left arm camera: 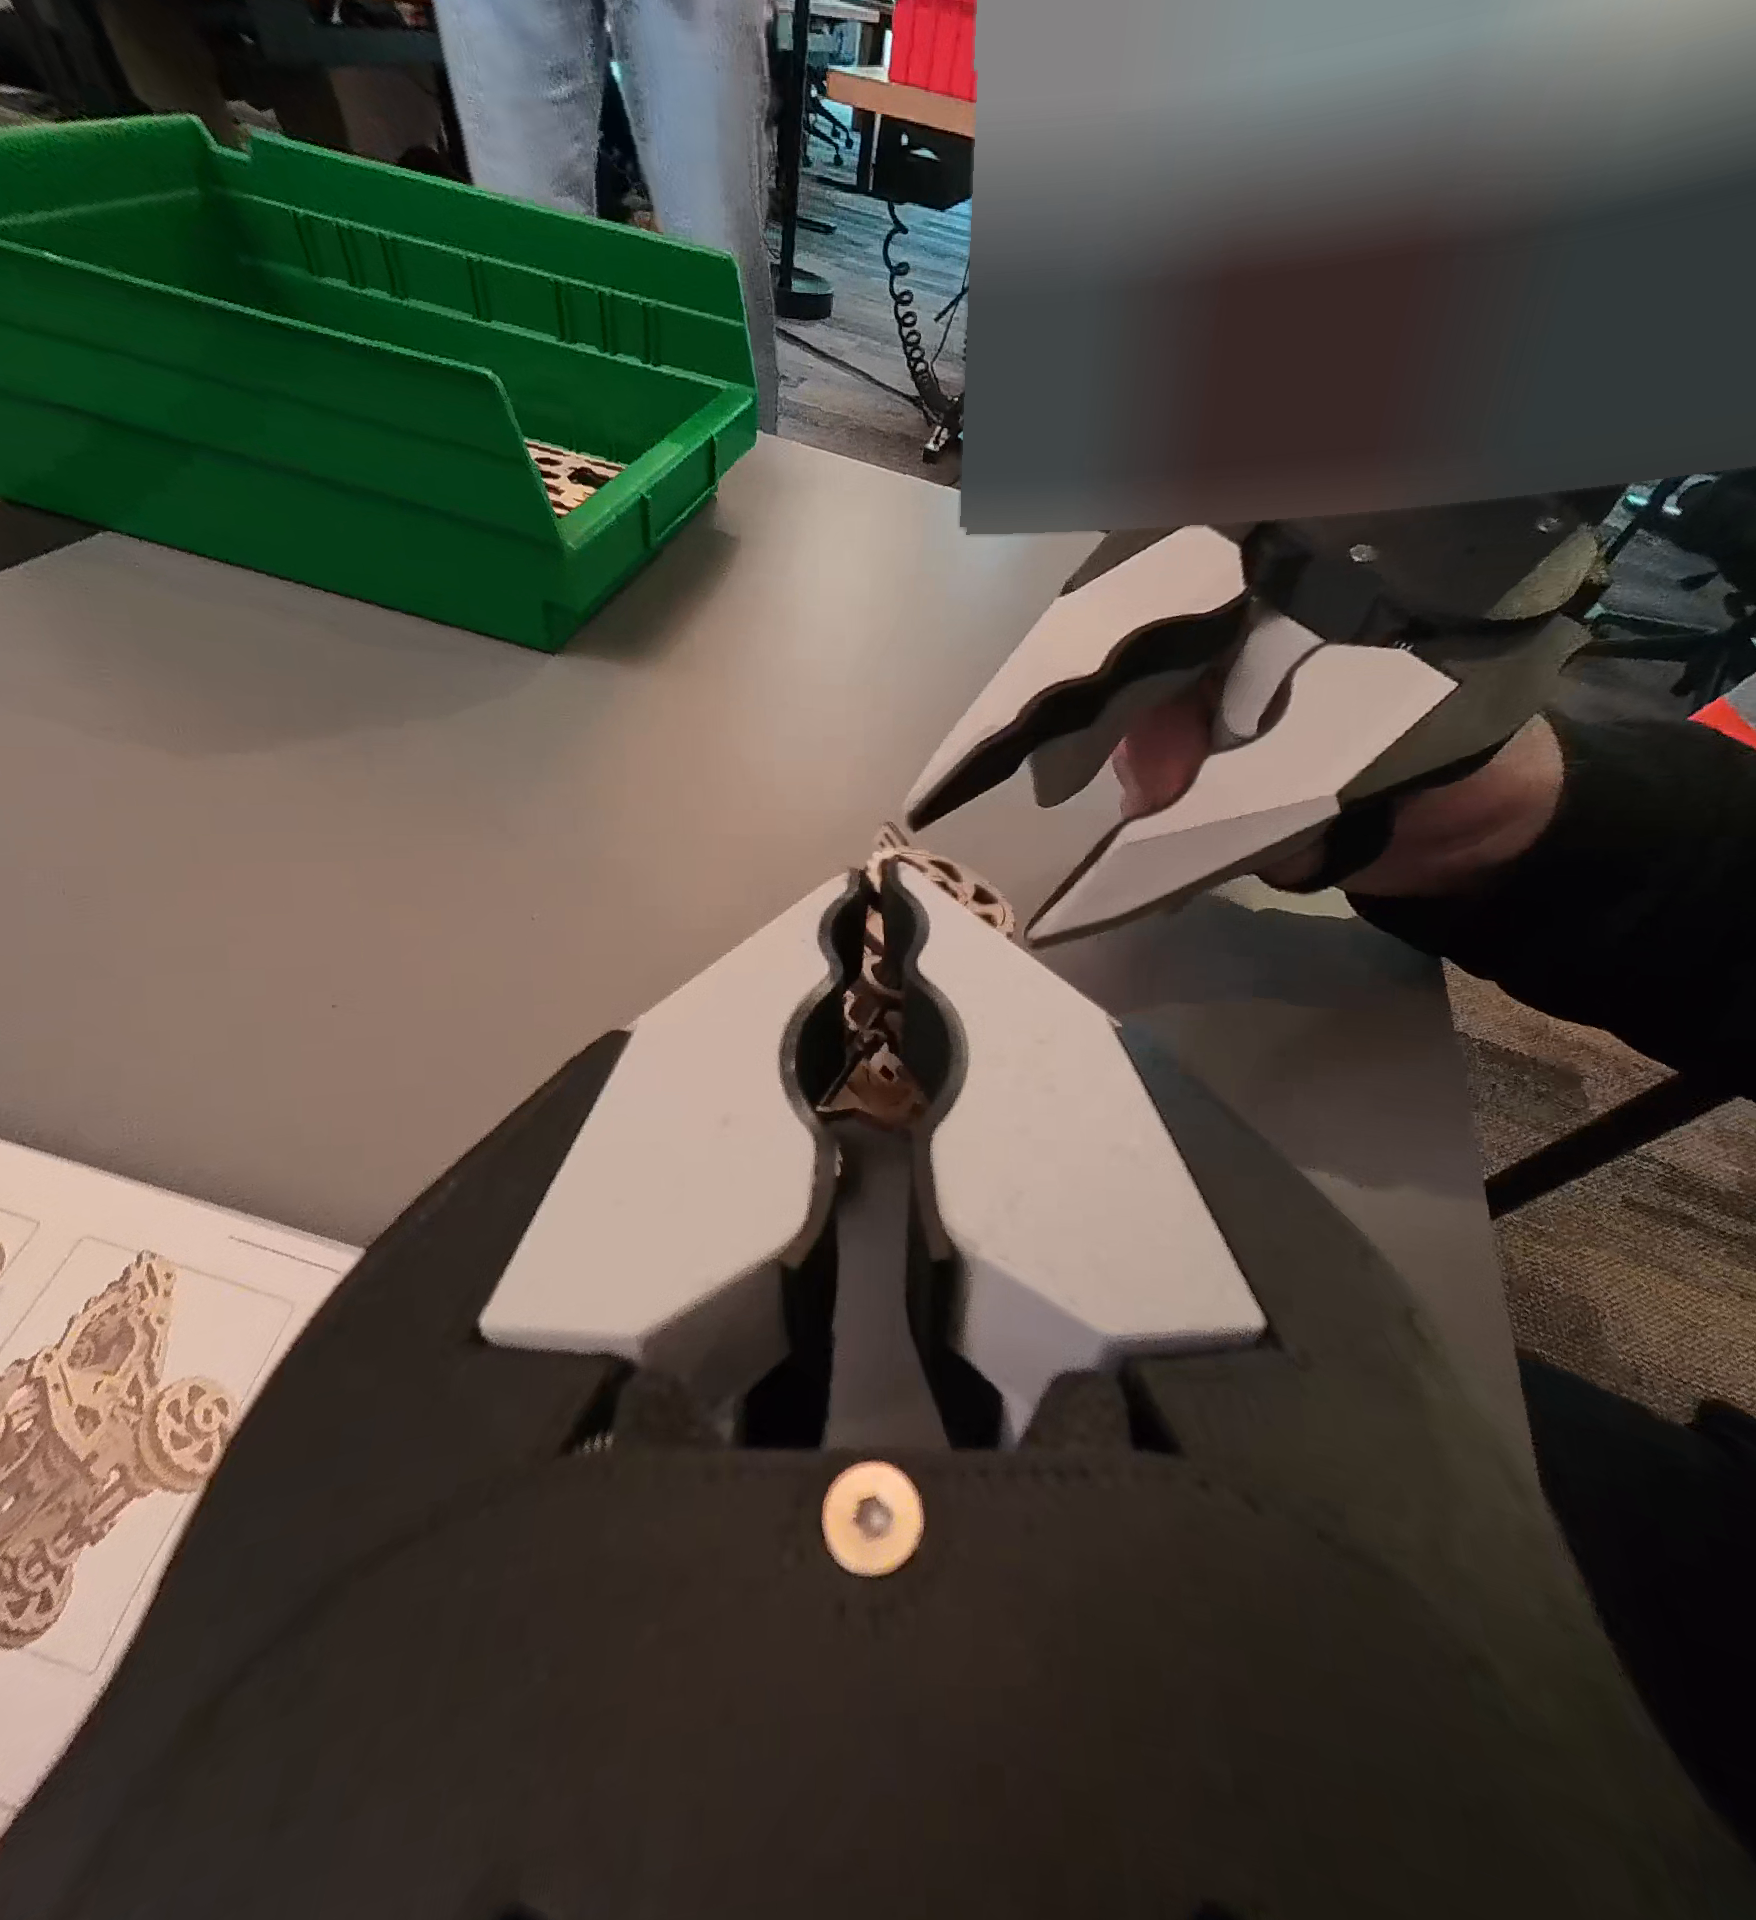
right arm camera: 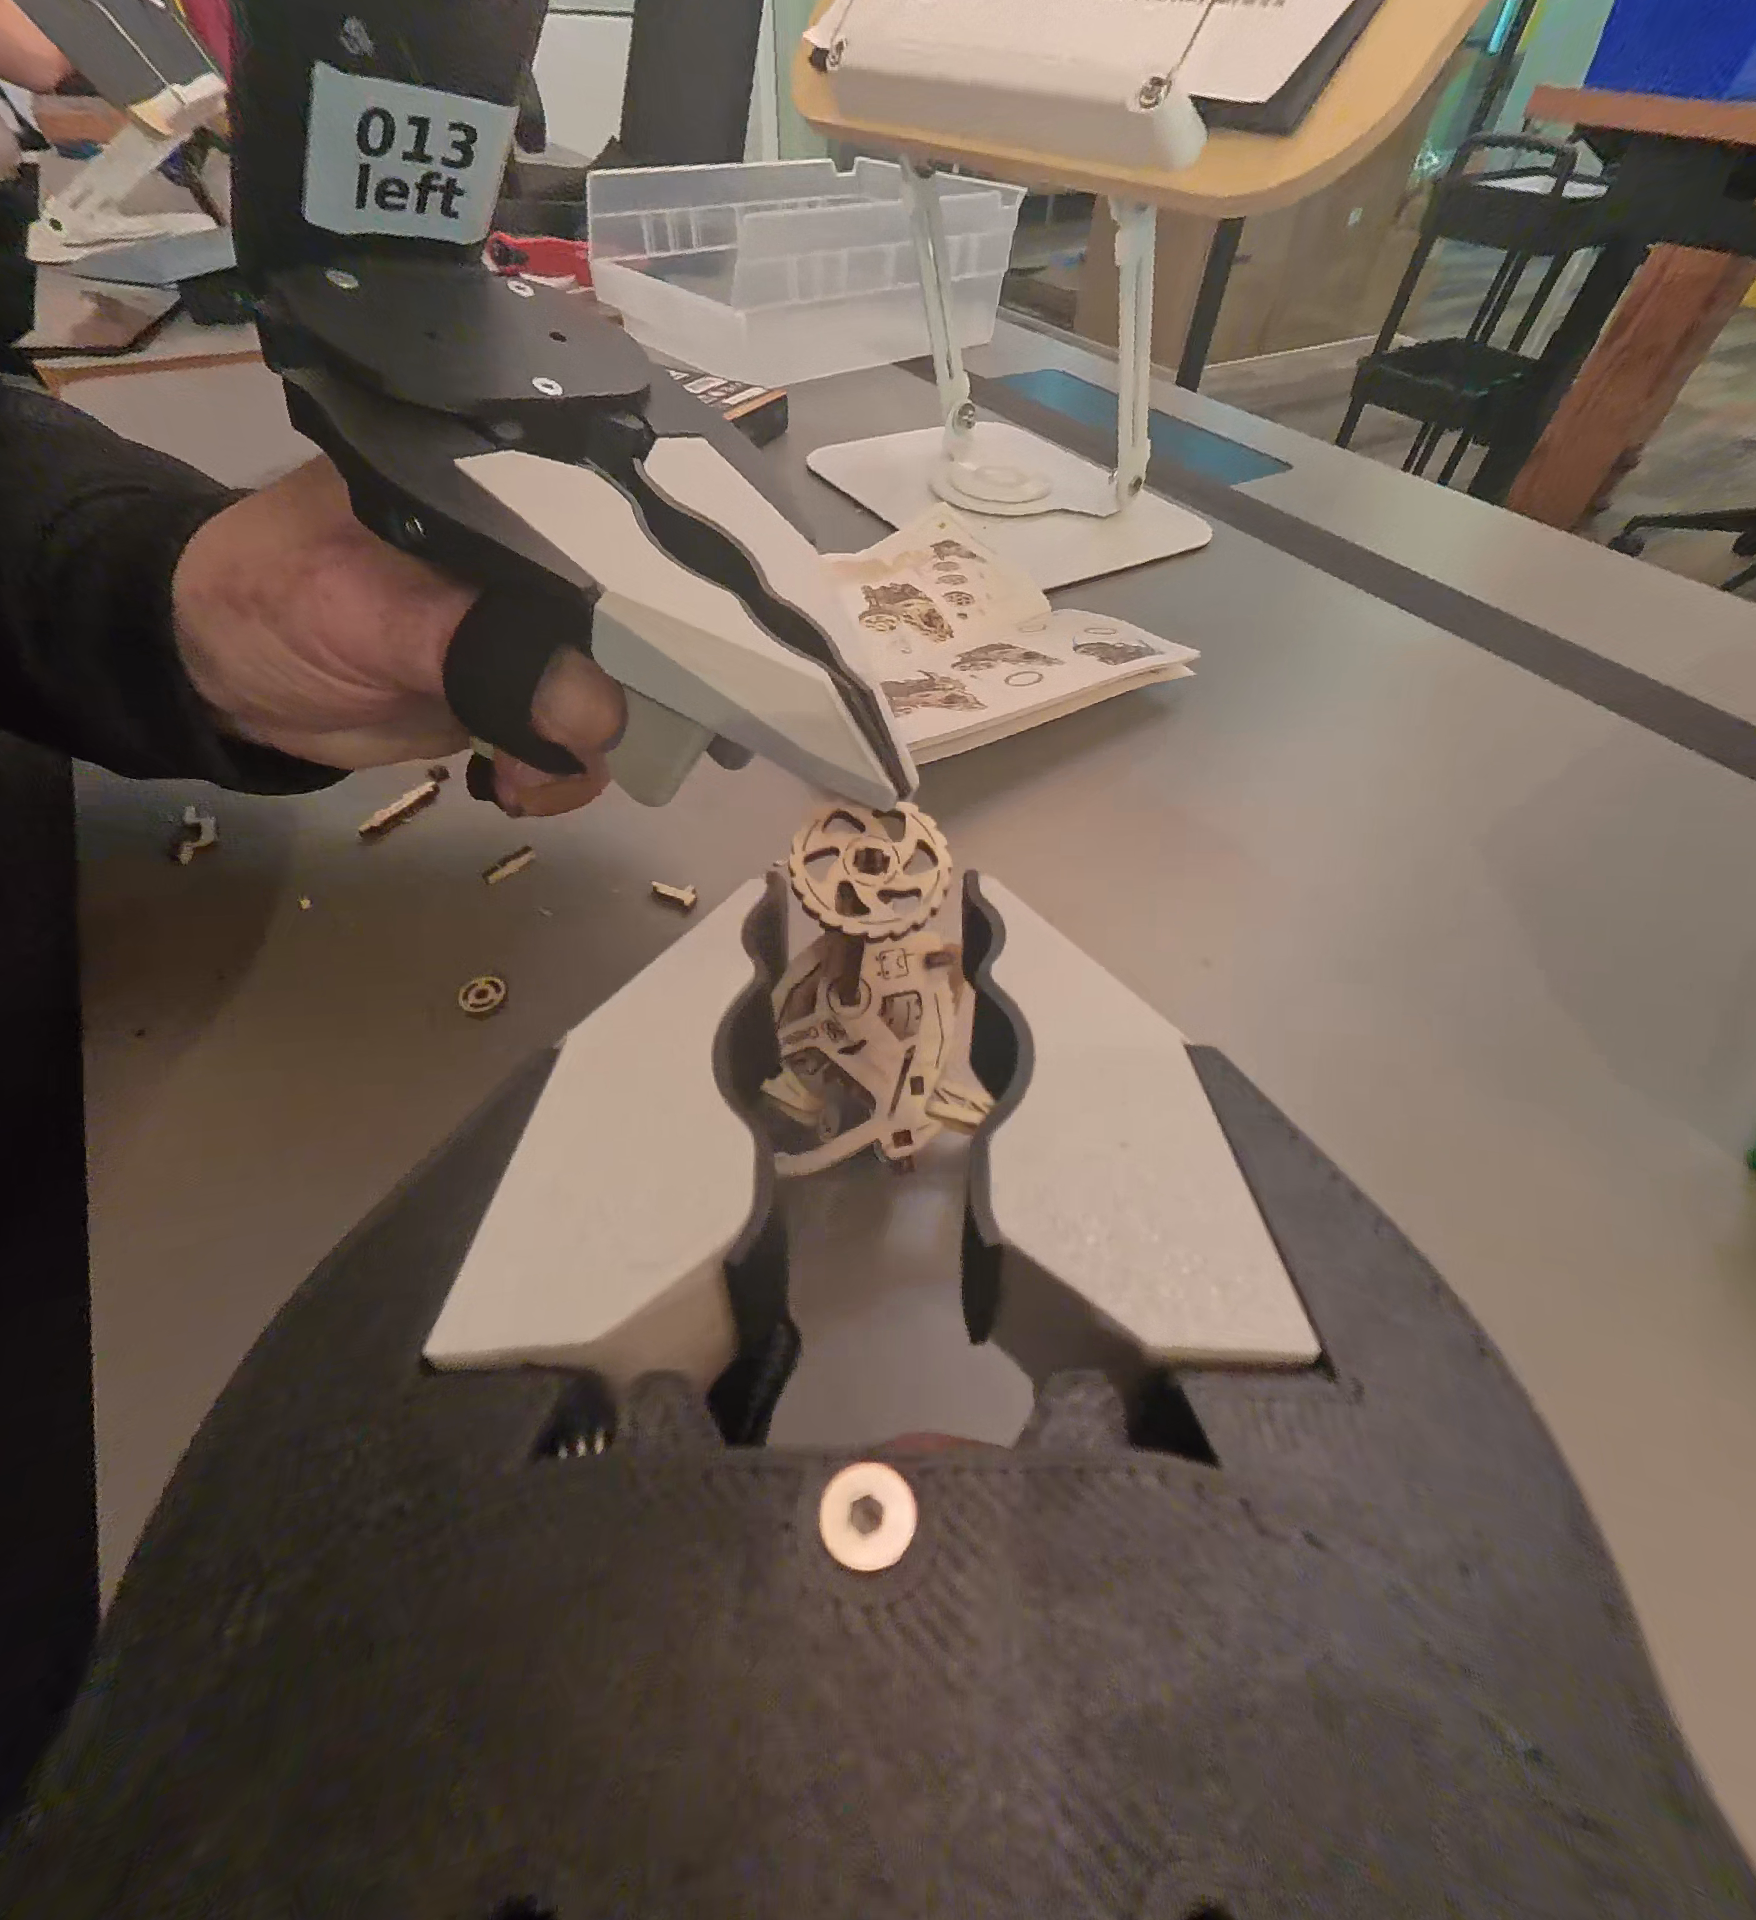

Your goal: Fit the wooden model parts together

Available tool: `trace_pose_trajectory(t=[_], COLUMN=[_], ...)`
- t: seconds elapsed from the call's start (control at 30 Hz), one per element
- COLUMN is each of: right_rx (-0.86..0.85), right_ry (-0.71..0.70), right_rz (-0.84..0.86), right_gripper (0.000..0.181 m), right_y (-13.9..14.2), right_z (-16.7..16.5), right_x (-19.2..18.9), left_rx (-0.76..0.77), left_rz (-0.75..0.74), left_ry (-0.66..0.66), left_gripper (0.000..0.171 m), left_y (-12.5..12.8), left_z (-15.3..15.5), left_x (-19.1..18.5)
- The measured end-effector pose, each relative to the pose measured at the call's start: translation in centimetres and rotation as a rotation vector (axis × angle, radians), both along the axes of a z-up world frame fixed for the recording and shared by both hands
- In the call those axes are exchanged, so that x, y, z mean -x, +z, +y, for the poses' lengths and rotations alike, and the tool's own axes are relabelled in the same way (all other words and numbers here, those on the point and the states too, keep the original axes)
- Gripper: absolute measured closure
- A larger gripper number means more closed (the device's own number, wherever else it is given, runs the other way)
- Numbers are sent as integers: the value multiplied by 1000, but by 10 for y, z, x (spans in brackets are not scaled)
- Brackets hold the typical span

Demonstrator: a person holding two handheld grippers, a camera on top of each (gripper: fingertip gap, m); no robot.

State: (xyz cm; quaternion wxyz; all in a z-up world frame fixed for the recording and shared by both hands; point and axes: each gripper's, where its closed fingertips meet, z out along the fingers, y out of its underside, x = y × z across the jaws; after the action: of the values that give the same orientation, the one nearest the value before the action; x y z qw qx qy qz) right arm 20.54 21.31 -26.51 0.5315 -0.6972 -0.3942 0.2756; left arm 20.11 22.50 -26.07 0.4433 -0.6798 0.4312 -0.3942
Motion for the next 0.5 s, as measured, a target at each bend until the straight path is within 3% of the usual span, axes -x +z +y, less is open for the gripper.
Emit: trace_pose_trajectory(t=[0.5], right_rx=[-47], right_ry=[-1], right_rz=[-13], right_gripper=[160], right_y=[-2], right_z=[-2], right_x=[11], left_rx=[-92], left_rz=[-15], left_ry=[41], left_gripper=[169], left_y=[-2], left_z=[-3], left_x=[4])
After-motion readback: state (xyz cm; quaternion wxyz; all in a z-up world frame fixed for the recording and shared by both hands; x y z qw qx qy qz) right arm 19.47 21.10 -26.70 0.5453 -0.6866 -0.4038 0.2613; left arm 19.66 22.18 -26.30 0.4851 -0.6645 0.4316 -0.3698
